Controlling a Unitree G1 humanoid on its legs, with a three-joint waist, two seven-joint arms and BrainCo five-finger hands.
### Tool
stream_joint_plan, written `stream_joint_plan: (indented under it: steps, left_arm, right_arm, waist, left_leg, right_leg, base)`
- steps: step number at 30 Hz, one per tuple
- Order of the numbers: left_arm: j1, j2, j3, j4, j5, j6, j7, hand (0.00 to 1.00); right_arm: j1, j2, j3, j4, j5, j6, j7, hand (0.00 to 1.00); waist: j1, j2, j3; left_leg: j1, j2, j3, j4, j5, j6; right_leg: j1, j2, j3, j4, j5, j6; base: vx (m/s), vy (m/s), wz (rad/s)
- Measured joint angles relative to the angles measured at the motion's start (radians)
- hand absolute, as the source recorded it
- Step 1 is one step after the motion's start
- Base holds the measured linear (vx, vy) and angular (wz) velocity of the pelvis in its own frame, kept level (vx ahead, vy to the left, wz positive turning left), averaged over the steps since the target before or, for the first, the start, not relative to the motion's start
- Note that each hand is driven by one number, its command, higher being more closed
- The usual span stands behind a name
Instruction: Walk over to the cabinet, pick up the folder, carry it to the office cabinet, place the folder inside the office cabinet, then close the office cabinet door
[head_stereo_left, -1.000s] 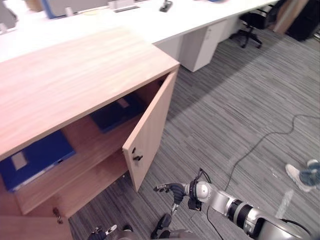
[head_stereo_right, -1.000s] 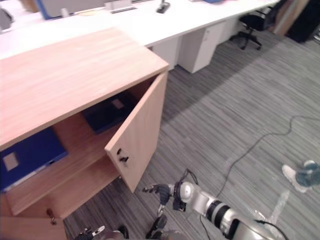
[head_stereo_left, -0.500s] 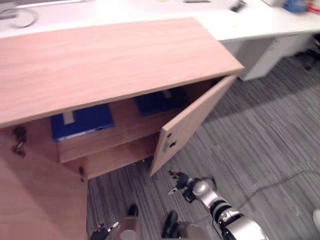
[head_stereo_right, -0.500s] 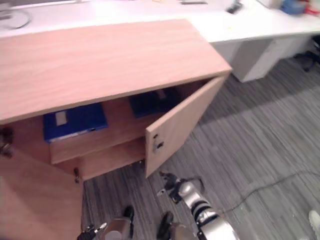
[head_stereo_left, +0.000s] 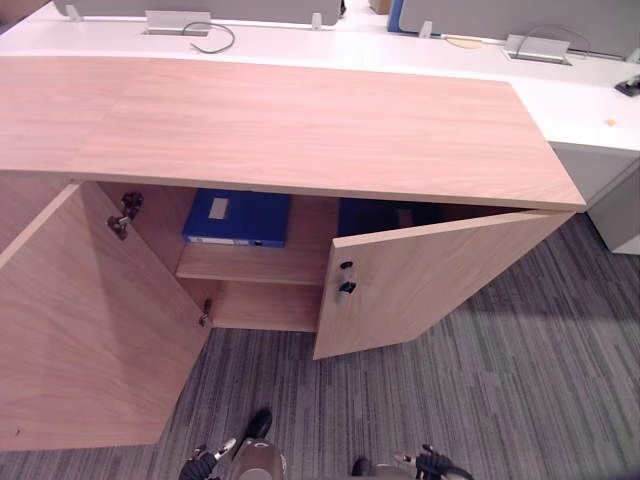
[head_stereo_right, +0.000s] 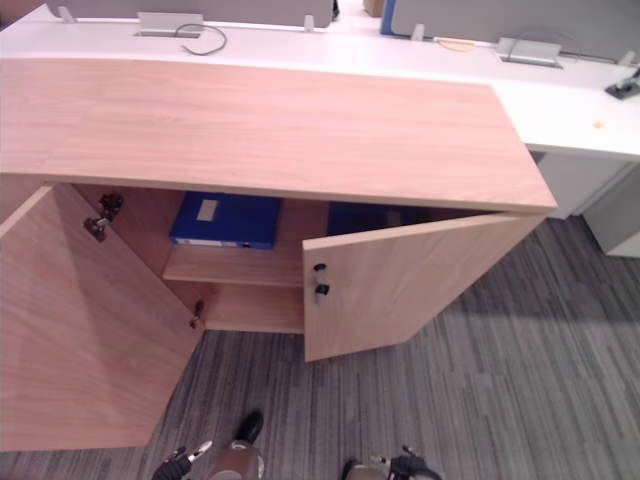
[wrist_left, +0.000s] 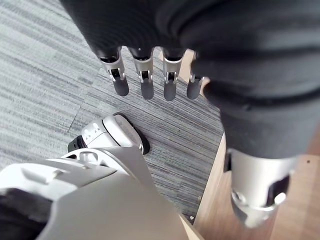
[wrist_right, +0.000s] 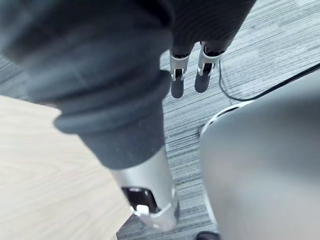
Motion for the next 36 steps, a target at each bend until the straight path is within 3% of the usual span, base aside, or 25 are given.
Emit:
stream_joint_plan:
  steps: [1, 3, 4, 5, 7, 8, 9, 11, 16, 20, 21, 23, 24, 27, 31, 34, 36]
  left_arm:
    - [0.001, 0.0, 0.002, -0.001, -0.007, 0.0, 0.001, 0.0]
    - [0.002, 0.004, 0.002, -0.007, -0.024, 0.0, 0.005, 0.0]
    - [0.003, 0.003, 0.002, -0.014, -0.033, -0.002, 0.006, 0.0]
    - [0.006, 0.002, -0.001, -0.022, -0.033, -0.002, 0.005, 0.0]
    - [0.021, 0.005, -0.01, -0.022, -0.032, -0.002, 0.005, 0.0]
    - [0.022, 0.015, -0.018, -0.02, -0.03, 0.001, 0.004, 0.0]
    - [0.025, 0.03, -0.022, -0.021, -0.025, 0.001, 0.003, 0.0]
    - [0.024, 0.041, -0.038, -0.021, -0.008, 0.005, 0.002, 0.0]
    - [0.027, 0.047, -0.044, -0.021, 0.061, 0.01, -0.001, 0.0]
    - [0.026, 0.049, -0.049, -0.024, 0.09, 0.009, -0.008, 0.0]
    - [0.027, 0.044, -0.051, -0.027, 0.094, 0.009, -0.01, 0.0]
    - [0.029, 0.04, -0.066, -0.032, 0.1, 0.006, -0.012, 0.0]
    - [0.022, 0.045, -0.075, -0.031, 0.1, 0.004, -0.013, 0.0]
    - [0.023, 0.044, -0.072, -0.027, 0.099, 0.001, -0.014, 0.0]
    - [0.036, 0.038, -0.06, -0.023, 0.1, 0.001, -0.014, 0.0]
    - [0.038, 0.035, -0.048, -0.022, 0.093, 0.002, -0.013, 0.0]
    - [0.033, 0.017, -0.033, -0.031, 0.062, -0.004, -0.012, 0.0]
  right_arm:
    - [0.001, 0.003, 0.0, -0.004, 0.002, -0.001, -0.002, 0.0]
    - [0.0, 0.018, -0.024, -0.008, 0.022, -0.001, -0.008, 0.0]
    - [-0.001, 0.029, -0.039, -0.008, 0.033, -0.002, -0.009, 0.0]
    - [0.0, 0.029, -0.039, -0.008, 0.036, -0.004, -0.009, 0.0]
    - [0.0, 0.031, -0.039, -0.01, 0.05, -0.006, -0.011, 0.0]
    - [-0.003, 0.036, -0.043, -0.01, 0.076, -0.006, -0.014, 0.0]
    - [0.0, 0.056, -0.07, -0.008, 0.093, -0.006, -0.014, 0.0]
    - [0.003, 0.065, -0.098, -0.007, 0.115, -0.006, -0.014, 0.0]
    - [0.01, 0.074, -0.106, -0.01, 0.115, -0.006, -0.015, 0.0]
    - [0.024, 0.094, -0.104, -0.049, 0.109, -0.006, -0.014, 0.0]
    - [0.031, 0.089, -0.096, -0.058, 0.106, -0.007, -0.014, 0.0]
    - [0.052, 0.088, -0.078, -0.106, 0.106, -0.009, -0.014, 0.0]
    - [0.073, 0.087, -0.061, -0.122, 0.106, -0.009, -0.013, 0.0]
    - [0.078, 0.091, -0.061, -0.126, 0.108, -0.013, -0.013, 0.0]
    - [0.084, 0.09, -0.057, -0.111, 0.107, -0.012, -0.011, 0.0]
    - [0.081, 0.089, -0.056, -0.092, 0.11, -0.013, -0.007, 0.0]
    - [0.076, 0.076, -0.057, -0.08, 0.111, -0.018, -0.005, 0.0]
  waist:
    - [-0.001, -0.003, 0.001]
    - [-0.008, -0.011, 0.006]
    - [-0.004, -0.023, 0.012]
    - [-0.006, -0.022, 0.012]
    - [-0.004, -0.02, 0.011]
    - [-0.004, -0.028, 0.012]
    - [-0.005, -0.053, 0.0]
    - [-0.01, -0.068, -0.01]
    - [-0.014, -0.071, -0.019]
    - [-0.009, -0.082, -0.018]
    - [-0.014, -0.062, -0.023]
    - [-0.031, -0.038, -0.032]
    - [-0.038, -0.036, -0.04]
    - [-0.035, -0.037, -0.042]
    - [-0.029, -0.041, -0.074]
    - [-0.028, -0.048, -0.093]
    - [-0.032, -0.043, -0.094]
  left_leg:
    - [-0.002, -0.001, 0.019, 0.002, 0.009, 0.003]
    - [-0.021, -0.002, 0.171, 0.029, 0.04, 0.034]
    - [-0.047, 0.004, 0.308, 0.104, 0.016, 0.063]
    - [-0.094, 0.018, 0.446, 0.267, -0.066, 0.092]
    - [-0.106, 0.034, 0.571, 0.342, -0.128, 0.143]
    - [-0.107, 0.018, 0.595, 0.315, -0.121, 0.159]
    - [-0.106, -0.025, 0.596, 0.247, -0.082, 0.176]
    - [-0.093, -0.08, 0.591, 0.15, -0.039, 0.196]
    - [-0.031, -0.181, 0.539, 0.008, 0.018, 0.237]
    - [-0.036, -0.227, 0.552, 0.073, -0.029, 0.267]
    - [-0.047, -0.227, 0.523, 0.114, -0.056, 0.283]
    - [-0.036, -0.216, 0.452, 0.141, -0.062, 0.284]
    - [-0.02, -0.201, 0.392, 0.137, -0.067, 0.275]
    - [0.015, -0.208, 0.323, 0.101, -0.066, 0.266]
    - [0.051, -0.217, 0.318, 0.041, -0.055, 0.249]
    - [0.052, -0.245, 0.282, 0.045, -0.042, 0.253]
    - [0.031, -0.248, 0.223, 0.063, -0.048, 0.231]
  right_leg:
    - [0.006, -0.002, -0.008, 0.0, -0.001, -0.002]
    - [0.034, -0.018, -0.049, -0.006, -0.003, -0.005]
    - [0.039, -0.028, -0.065, -0.008, -0.003, -0.007]
    - [0.051, -0.034, -0.079, -0.006, -0.004, -0.008]
    - [0.062, -0.037, -0.09, -0.004, -0.008, -0.005]
    - [0.058, -0.051, -0.1, 0.001, -0.017, 0.002]
    - [0.039, -0.078, -0.104, -0.004, -0.019, 0.005]
    - [0.031, -0.104, -0.103, -0.029, -0.019, 0.004]
    - [0.086, -0.141, -0.105, -0.075, -0.019, -0.02]
    - [0.137, -0.202, -0.182, -0.055, -0.026, -0.015]
    - [0.135, -0.206, -0.189, 0.021, -0.021, -0.01]
    - [0.055, -0.2, -0.144, 0.223, 0.006, -0.066]
    - [0.03, -0.154, -0.048, 0.263, -0.012, -0.052]
    - [0.008, -0.111, 0.069, 0.231, -0.035, -0.004]
    - [0.009, -0.101, 0.058, 0.1, -0.043, 0.008]
    - [0.011, -0.067, 0.037, 0.027, -0.018, -0.023]
    - [0.038, -0.054, -0.039, 0.001, -0.016, -0.02]
  base:
    - [-0.01, -0.079, 0.39]
    - [-0.06, -0.016, 0.5]
    - [-0.09, 0.051, 0.47]
    - [-0.06, 0.078, 0.33]
    - [0.0, 0.137, 0.27]
    - [0.01, 0.171, 0.44]
    - [0.01, 0.133, 0.49]
    - [0.01, 0.112, 0.62]
    - [0.02, 0.082, 0.59]
    - [0.08, 0.082, 0.45]
    - [0.13, 0.095, 0.52]
    - [0.15, 0.122, 0.83]
    - [0.11, 0.089, 0.79]
    - [0.09, 0.009, 0.91]
    - [0.09, -0.135, 0.6]
    - [0.13, -0.256, 0.42]
    - [0.09, -0.289, 0.79]
